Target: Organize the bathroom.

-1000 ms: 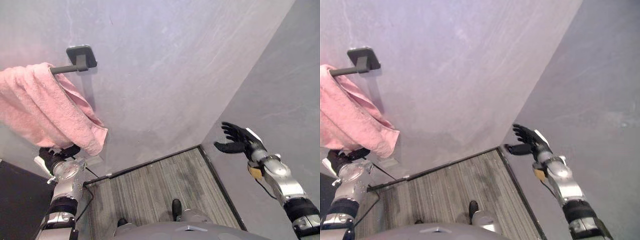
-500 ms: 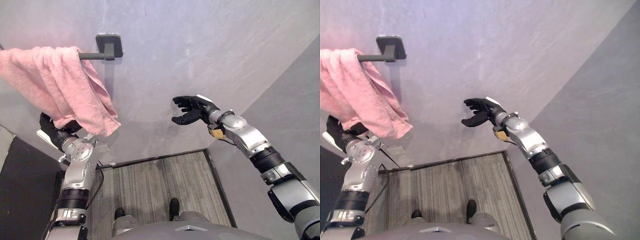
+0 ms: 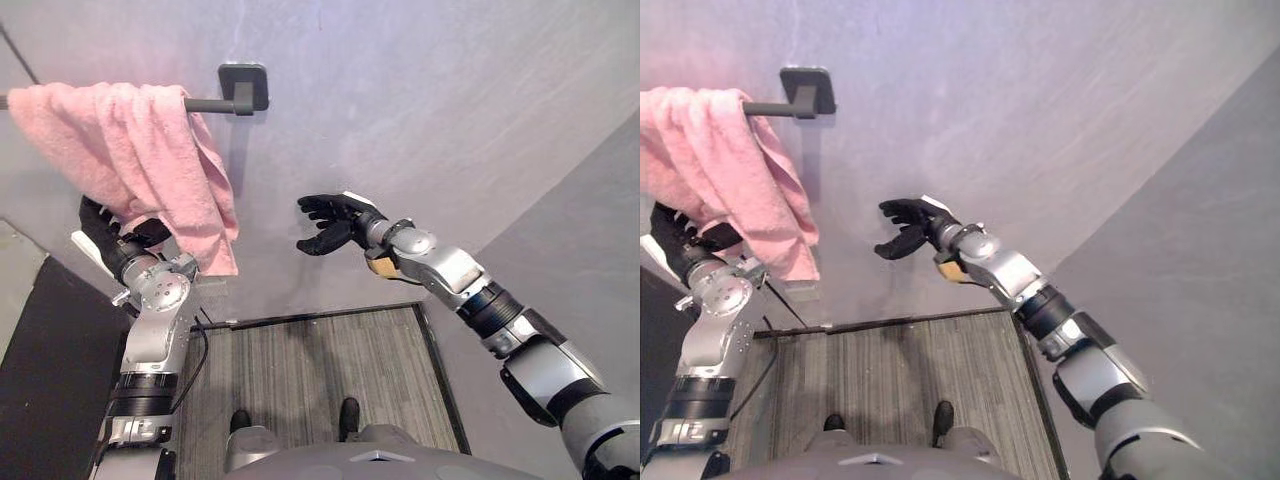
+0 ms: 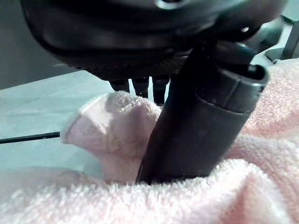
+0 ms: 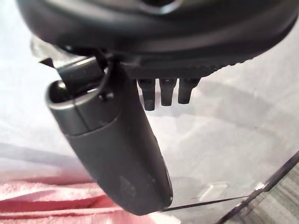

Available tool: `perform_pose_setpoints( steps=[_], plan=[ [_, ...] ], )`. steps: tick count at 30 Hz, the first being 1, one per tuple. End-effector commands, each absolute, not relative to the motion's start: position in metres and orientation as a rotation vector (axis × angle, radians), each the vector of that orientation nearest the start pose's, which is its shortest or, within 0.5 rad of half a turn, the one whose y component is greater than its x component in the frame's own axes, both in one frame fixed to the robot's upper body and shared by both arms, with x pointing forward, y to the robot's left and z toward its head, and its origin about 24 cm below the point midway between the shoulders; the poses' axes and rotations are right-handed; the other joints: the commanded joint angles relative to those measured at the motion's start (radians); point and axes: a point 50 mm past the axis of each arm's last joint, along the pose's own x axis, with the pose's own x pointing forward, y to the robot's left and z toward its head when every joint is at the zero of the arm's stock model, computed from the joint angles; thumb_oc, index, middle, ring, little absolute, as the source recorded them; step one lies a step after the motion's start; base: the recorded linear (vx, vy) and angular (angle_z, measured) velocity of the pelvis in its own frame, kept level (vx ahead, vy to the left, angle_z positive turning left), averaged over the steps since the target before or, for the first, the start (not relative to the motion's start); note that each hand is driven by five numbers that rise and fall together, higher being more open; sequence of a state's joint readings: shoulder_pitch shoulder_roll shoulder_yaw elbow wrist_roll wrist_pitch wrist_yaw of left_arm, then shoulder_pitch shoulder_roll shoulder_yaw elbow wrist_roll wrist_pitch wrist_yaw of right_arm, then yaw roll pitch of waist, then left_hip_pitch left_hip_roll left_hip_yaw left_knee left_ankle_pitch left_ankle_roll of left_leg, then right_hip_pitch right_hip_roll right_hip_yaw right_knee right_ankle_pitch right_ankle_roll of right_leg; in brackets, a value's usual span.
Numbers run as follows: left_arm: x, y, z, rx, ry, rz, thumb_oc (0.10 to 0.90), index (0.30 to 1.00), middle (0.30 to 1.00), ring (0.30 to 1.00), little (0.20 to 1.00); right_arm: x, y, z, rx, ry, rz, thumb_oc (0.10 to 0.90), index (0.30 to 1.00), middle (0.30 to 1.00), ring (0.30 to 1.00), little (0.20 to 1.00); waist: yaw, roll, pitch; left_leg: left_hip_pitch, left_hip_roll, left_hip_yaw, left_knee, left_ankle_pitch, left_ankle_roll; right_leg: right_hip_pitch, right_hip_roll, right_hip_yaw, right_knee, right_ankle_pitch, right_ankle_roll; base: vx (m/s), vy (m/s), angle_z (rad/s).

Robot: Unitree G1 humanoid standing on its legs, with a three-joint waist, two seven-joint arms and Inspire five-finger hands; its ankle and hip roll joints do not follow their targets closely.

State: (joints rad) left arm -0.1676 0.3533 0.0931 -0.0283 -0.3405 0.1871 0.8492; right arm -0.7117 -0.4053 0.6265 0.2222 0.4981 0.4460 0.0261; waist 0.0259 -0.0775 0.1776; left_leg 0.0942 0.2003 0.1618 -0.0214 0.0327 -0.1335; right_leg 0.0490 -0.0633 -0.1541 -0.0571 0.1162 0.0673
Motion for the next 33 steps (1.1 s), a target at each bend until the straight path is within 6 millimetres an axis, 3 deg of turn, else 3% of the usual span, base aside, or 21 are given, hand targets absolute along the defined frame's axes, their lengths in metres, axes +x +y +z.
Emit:
perform_pose_setpoints(
  steps=[1,9,13,18,24,33],
  plan=[
    [0.284,0.234,0.203,0.151,-0.521,0.610,0.800,0.900,0.900,0.900,0.900,0.340,-0.030,0.187,-0.240,-0.156,0.639,0.800,0.900,0.900,0.900,0.900,-0.006,0.017,-0.090,-0.004,-0.020,0.014,0.145,-0.122,0.058,-0.048,-0.123,0.057,0.152,-0.149,0.116,-0.02,0.011,0.13],
    [0.289,0.227,0.215,0.169,-0.459,0.401,0.800,0.900,0.900,0.900,0.900,0.337,-0.025,0.205,-0.261,-0.268,0.592,0.800,0.900,0.900,0.900,0.900,0.001,0.031,-0.095,-0.015,-0.022,0.020,0.158,-0.122,0.057,-0.053,-0.135,0.055,0.153,-0.140,0.121,0.00,0.033,0.04],
    [0.294,0.212,0.212,0.067,-0.324,0.156,0.800,0.900,0.900,0.900,0.900,0.337,-0.031,0.218,-0.285,-0.349,0.545,0.800,0.900,0.900,0.900,0.900,0.003,0.044,-0.093,-0.020,-0.026,0.026,0.178,-0.133,0.059,-0.056,-0.148,0.056,0.160,-0.135,0.129,-0.02,0.057,0.06],
    [0.294,0.218,0.219,0.105,-0.305,0.160,0.800,0.900,0.900,0.900,0.900,0.334,-0.038,0.231,-0.322,-0.416,0.505,0.800,0.900,0.900,0.900,0.900,0.000,0.056,-0.088,-0.021,-0.036,0.032,0.184,-0.140,0.067,-0.064,-0.167,0.058,0.172,-0.129,0.143,-0.01,0.053,0.06],
    [0.302,0.222,0.231,0.174,-0.250,0.048,0.800,0.900,0.900,0.900,0.900,0.333,-0.043,0.242,-0.373,-0.451,0.488,0.800,0.900,0.900,0.900,0.900,-0.005,0.071,-0.078,-0.027,-0.043,0.038,0.215,-0.162,0.072,-0.061,-0.185,0.056,0.188,-0.135,0.154,-0.01,0.030,0.05],
    [0.315,0.220,0.237,0.298,-0.178,-0.114,0.800,0.900,0.900,0.900,0.900,0.336,-0.039,0.237,-0.373,-0.409,0.501,0.800,0.900,0.900,0.900,0.900,-0.007,0.083,-0.077,-0.038,-0.043,0.050,0.246,-0.171,0.074,-0.056,-0.192,0.059,0.195,-0.135,0.156,-0.01,0.005,0.02]
  ],
)
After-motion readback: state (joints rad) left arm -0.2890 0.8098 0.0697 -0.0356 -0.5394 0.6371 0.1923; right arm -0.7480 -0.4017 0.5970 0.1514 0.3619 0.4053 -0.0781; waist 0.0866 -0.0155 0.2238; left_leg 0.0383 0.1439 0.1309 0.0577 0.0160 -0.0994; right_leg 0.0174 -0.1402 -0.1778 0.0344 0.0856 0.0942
